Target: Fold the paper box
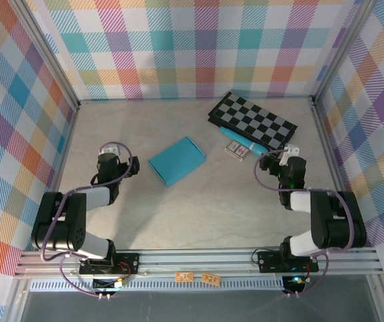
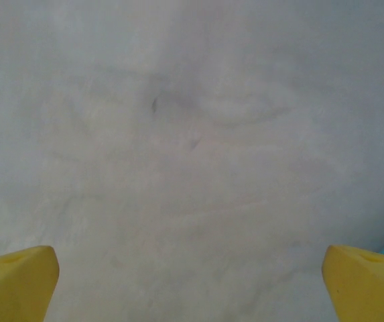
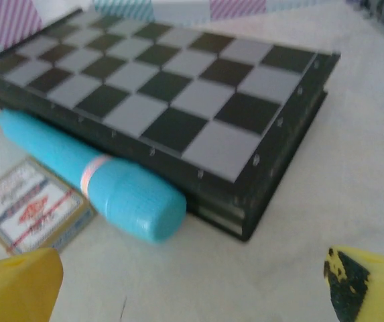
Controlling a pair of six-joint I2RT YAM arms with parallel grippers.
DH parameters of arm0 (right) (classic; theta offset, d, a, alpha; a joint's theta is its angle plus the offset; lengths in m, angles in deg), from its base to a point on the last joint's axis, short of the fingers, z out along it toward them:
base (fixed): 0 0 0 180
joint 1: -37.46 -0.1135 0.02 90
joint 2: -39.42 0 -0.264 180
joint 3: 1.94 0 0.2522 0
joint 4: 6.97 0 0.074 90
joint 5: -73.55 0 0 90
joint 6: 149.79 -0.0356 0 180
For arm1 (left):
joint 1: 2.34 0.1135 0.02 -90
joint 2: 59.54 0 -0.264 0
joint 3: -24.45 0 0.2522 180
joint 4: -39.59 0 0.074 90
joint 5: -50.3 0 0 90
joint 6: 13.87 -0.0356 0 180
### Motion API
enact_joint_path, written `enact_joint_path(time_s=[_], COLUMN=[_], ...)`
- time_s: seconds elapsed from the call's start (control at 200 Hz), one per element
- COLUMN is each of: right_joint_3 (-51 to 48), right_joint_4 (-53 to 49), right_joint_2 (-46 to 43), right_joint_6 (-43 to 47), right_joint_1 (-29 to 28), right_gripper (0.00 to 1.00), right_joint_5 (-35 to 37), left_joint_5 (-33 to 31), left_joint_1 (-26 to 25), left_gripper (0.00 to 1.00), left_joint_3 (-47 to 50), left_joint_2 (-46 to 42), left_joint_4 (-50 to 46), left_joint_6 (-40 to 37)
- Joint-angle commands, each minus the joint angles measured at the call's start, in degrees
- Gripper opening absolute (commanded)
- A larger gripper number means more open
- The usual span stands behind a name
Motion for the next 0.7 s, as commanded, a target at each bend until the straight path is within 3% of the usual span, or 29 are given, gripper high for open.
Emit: enact_joint_path(time_s=[0.0, 0.025, 0.075, 0.125, 0.22, 0.695], right_joint_3=[-0.4, 0.5, 1.2, 2.6, 3.5, 4.7], right_joint_4=[5.8, 4.4, 3.7, 1.4, -0.1, -2.2], right_joint_2=[2.4, 2.5, 2.9, 3.2, 3.2, 3.5], right_joint_6=[1.2, 1.3, 1.6, 1.6, 2.8, 4.5], right_joint_1=[0.6, 0.6, 0.5, 0.1, -1.7, -1.4], right_gripper=[0.99, 0.99, 0.99, 0.99, 0.99, 0.99], right_joint_5=[-4.2, -4.3, -4.5, -3.2, -0.2, -5.0], left_joint_5=[3.6, 4.7, 3.7, 4.1, 2.7, 1.4], left_joint_1=[1.3, 1.9, 1.9, 1.9, 1.4, 0.7], left_gripper=[1.00, 1.00, 1.00, 1.00, 1.00, 1.00], left_joint_3=[6.1, 6.8, 5.0, 4.9, 4.1, 3.6], left_joint_2=[7.0, 7.8, 4.9, 6.8, 6.4, 6.3], left_joint_4=[25.3, 26.9, 18.4, 21.8, 19.6, 18.4], left_joint_6=[-2.6, -2.5, -1.9, -2.2, -2.5, -2.7])
